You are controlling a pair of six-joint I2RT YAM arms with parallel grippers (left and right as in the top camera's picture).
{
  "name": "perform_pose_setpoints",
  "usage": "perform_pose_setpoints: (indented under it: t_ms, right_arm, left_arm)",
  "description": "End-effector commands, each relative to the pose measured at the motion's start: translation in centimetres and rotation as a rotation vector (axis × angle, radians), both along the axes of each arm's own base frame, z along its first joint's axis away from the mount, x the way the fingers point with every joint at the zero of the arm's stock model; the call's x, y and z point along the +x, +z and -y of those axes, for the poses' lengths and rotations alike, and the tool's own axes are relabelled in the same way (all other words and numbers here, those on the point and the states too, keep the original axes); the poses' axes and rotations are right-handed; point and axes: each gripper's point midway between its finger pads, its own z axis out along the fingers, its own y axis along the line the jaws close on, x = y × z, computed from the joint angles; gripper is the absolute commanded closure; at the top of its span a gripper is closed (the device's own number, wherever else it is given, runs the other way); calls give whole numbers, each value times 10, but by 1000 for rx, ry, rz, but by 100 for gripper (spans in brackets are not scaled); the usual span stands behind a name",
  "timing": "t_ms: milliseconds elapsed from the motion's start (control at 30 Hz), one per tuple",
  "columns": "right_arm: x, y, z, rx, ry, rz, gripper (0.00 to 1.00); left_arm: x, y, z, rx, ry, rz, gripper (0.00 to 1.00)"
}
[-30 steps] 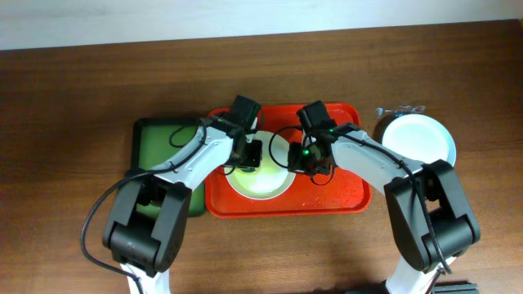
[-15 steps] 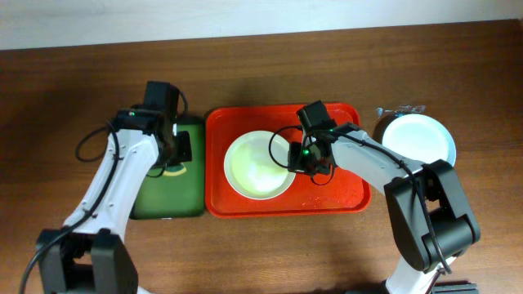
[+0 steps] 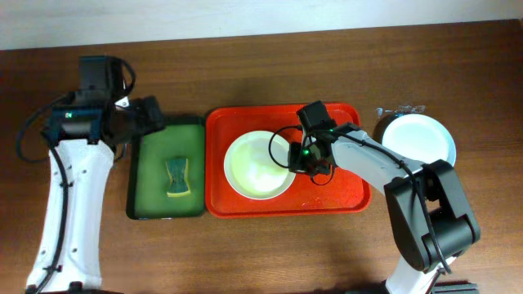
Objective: Clean dirty plates on tray and stack at the side
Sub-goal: 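Return the sponge to the green tray and retract the left arm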
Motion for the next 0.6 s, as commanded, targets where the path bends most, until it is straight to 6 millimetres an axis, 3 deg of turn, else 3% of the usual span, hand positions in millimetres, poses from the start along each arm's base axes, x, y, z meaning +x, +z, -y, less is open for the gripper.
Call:
perform_pose_setpoints:
  t_ms: [0,33,100,467,500,533,567]
  right_arm:
    - [-2,-1,-1,-7,18,-2,52]
    - [-3,-1,-1,-9,18,-5,50]
    - [-4,-2,0,-11,18,-11,45]
    - [-5,-2,0,-12,18,-13,42]
    - [-5,-2,0,-12,18,-14,14]
    - [-5,-2,0,-11,18,-13,2]
    - [-5,-2,0,-11,18,-11,2]
  left_arm:
    - [-7,-6,-12,69,31,-48,1]
    - [-10,-4,-25,132,65,-53,1]
    - [-10,-4,-25,134,67,-53,1]
    - [-10,-4,-25,134,67,-53,1]
    - [-10,-4,-25,134,67,-53,1]
    - [-10,-4,-25,134,67,-53,1]
    - [-10,-4,-25,134,67,-53,1]
